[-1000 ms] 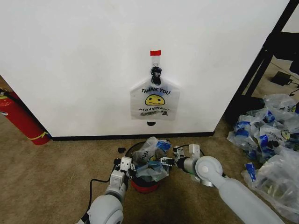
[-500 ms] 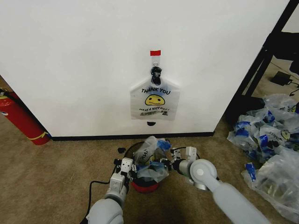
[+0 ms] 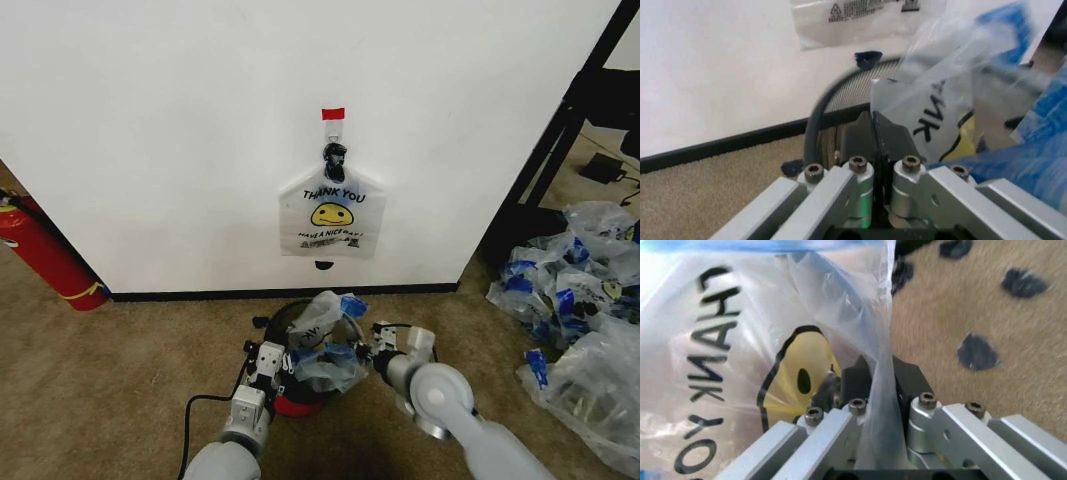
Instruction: Pick up the garbage bag from the wall and place it over the trash bin.
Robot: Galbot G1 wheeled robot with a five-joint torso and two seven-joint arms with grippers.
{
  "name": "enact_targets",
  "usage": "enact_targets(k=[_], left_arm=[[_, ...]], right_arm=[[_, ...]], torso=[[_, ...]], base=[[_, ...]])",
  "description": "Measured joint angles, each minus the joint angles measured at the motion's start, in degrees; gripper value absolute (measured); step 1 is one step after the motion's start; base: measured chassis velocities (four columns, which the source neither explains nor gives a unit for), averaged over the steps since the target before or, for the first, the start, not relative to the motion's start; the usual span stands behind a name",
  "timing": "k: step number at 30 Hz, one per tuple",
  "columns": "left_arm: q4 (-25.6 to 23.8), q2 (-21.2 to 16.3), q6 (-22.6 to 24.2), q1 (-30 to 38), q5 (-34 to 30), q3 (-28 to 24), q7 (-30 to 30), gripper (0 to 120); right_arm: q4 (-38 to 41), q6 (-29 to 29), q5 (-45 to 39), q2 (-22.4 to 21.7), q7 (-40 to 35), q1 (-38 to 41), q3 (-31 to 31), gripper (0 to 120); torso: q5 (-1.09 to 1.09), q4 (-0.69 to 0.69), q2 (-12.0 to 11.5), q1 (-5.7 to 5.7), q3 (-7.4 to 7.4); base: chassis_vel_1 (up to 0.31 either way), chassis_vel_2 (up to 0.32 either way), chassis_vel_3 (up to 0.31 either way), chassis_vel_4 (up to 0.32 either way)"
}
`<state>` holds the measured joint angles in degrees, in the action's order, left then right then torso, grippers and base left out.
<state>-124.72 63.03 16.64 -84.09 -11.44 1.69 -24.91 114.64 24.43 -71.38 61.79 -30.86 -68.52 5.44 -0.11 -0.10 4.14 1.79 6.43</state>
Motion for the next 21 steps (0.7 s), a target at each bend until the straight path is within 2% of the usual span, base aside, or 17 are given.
enact_targets(k=[7, 14, 21], left_arm=[[-2.62, 1.27, -3.53, -3.56, 5.74, 1.88, 1.12, 0], [-5.55, 0.84, -4.94, -6.09, 10.25, 3.26, 1.61, 0], [-2.51, 0.86, -4.87, -4.32, 9.99, 4.27, 1.54, 0]], right_arm=[[6.49, -3.34, 4.35, 0.00, -5.09, -5.15, 3.53, 1], [7.74, -4.60, 8.00, -2.22, -7.49, -7.17, 6.39, 1], [10.77, -3.30, 7.44, -4.75, -6.11, -9.11, 8.43, 1]], torso=[[0.00, 0.00, 0.00, 0.00, 0.00], [0.01, 0.01, 0.00, 0.00, 0.00], [0.01, 0.01, 0.00, 0.00, 0.00]], base=[[0.000, 0.000, 0.000, 0.000], [0.000, 0.000, 0.000, 0.000], [0.000, 0.000, 0.000, 0.000]])
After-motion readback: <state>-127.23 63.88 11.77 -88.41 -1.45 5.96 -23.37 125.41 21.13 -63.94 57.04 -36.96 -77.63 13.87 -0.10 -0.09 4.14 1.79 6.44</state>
